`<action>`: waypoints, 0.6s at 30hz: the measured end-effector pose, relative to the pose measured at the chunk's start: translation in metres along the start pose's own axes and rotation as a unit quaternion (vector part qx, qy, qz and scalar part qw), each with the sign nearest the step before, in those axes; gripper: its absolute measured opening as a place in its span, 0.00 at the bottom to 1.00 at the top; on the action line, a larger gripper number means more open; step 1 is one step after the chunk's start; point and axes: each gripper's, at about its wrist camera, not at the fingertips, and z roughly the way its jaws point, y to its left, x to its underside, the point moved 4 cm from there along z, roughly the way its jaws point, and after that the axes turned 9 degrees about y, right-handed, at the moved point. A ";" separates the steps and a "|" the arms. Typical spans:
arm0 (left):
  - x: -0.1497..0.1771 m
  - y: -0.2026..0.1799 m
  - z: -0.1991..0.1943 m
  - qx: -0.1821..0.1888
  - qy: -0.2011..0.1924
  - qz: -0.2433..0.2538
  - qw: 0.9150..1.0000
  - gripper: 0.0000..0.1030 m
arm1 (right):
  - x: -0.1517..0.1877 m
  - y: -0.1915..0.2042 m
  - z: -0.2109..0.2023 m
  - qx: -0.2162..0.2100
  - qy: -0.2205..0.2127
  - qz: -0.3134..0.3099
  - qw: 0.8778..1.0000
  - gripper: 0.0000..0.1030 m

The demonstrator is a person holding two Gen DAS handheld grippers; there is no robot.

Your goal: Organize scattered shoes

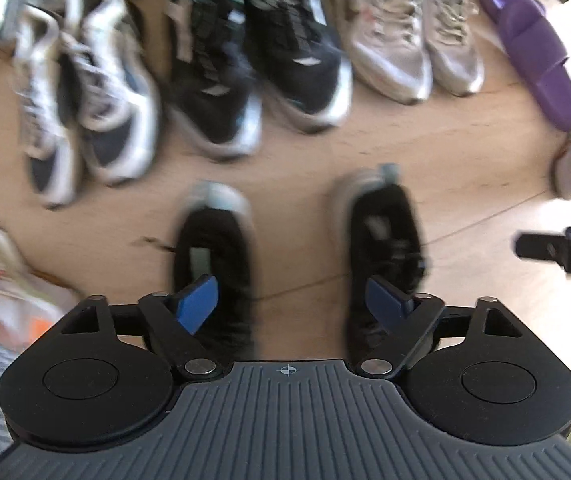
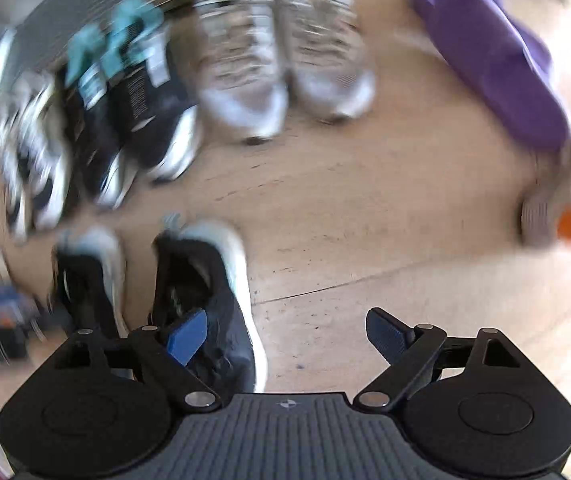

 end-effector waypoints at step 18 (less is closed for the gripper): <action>-0.016 -0.012 0.091 -0.153 0.045 0.043 0.986 0.14 | -0.020 -0.010 0.002 -0.081 0.024 0.036 0.996 0.89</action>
